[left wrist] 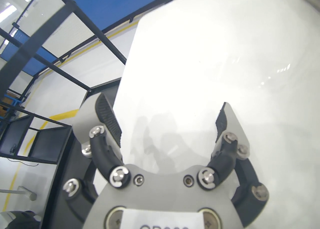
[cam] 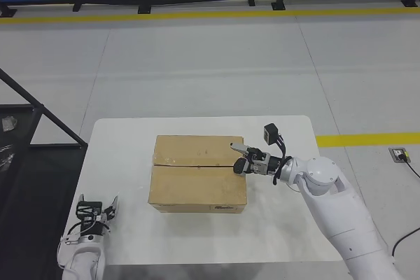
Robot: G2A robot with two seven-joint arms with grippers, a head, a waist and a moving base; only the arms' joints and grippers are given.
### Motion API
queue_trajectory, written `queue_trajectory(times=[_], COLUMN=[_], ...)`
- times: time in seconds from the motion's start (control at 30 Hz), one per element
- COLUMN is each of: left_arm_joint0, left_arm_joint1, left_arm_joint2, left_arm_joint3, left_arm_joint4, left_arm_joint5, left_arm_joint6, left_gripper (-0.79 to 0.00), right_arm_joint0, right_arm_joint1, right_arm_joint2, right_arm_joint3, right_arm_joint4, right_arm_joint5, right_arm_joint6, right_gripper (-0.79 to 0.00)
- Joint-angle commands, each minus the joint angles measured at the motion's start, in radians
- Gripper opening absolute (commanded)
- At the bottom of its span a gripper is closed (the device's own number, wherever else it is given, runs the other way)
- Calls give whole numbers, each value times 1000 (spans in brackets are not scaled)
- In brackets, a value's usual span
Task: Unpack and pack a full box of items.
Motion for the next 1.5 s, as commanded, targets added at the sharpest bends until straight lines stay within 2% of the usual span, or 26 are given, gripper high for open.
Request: queue_trajectory(times=[0.0,0.07,0.17,0.23,0.3,0.57,0.63,0.67,0.8,0.97,1.03,1.13,1.3,1.47], left_arm_joint0=[52,84,121,129,127,127,141,143,153,170,172,156,98,98], left_arm_joint1=[4,7,11,14,21,21,19,20,21,37,46,55,58,58], left_arm_joint2=[-37,-64,-94,-112,-125,-125,-104,-116,-119,-128,-133,-132,-110,-110], left_arm_joint3=[-67,-125,-204,-245,-271,-271,-287,-292,-304,-341,-355,-342,-282,-282], left_arm_joint4=[-76,-113,-192,-270,-337,-337,-452,-524,-837,-1275,-1449,-1653,-1870,-1870], left_arm_joint5=[-79,-122,-246,-374,-534,-534,-685,-730,-815,-813,-771,-680,-552,-552], left_arm_joint6=[113,159,186,172,101,101,42,-1,-264,-701,-891,-1103,-1305,-1305], left_gripper=[0,0,0,0,0,0,0,0,0,0,0,0,0,0], right_arm_joint0=[0,0,0,0,0,0,0,0,0,0,0,0,0,0], right_arm_joint1=[0,0,0,0,0,0,0,0,0,0,0,0,0,0], right_arm_joint2=[0,0,0,0,0,0,0,0,0,0,0,0,0,0], right_arm_joint3=[0,0,0,0,0,0,0,0,0,0,0,0,0,0], right_arm_joint4=[0,0,0,0,0,0,0,0,0,0,0,0,0,0], right_arm_joint5=[0,0,0,0,0,0,0,0,0,0,0,0,0,0], right_arm_joint6=[0,0,0,0,0,0,0,0,0,0,0,0,0,0], right_gripper=[0,0,0,0,0,0,0,0,0,0,0,0,0,0])
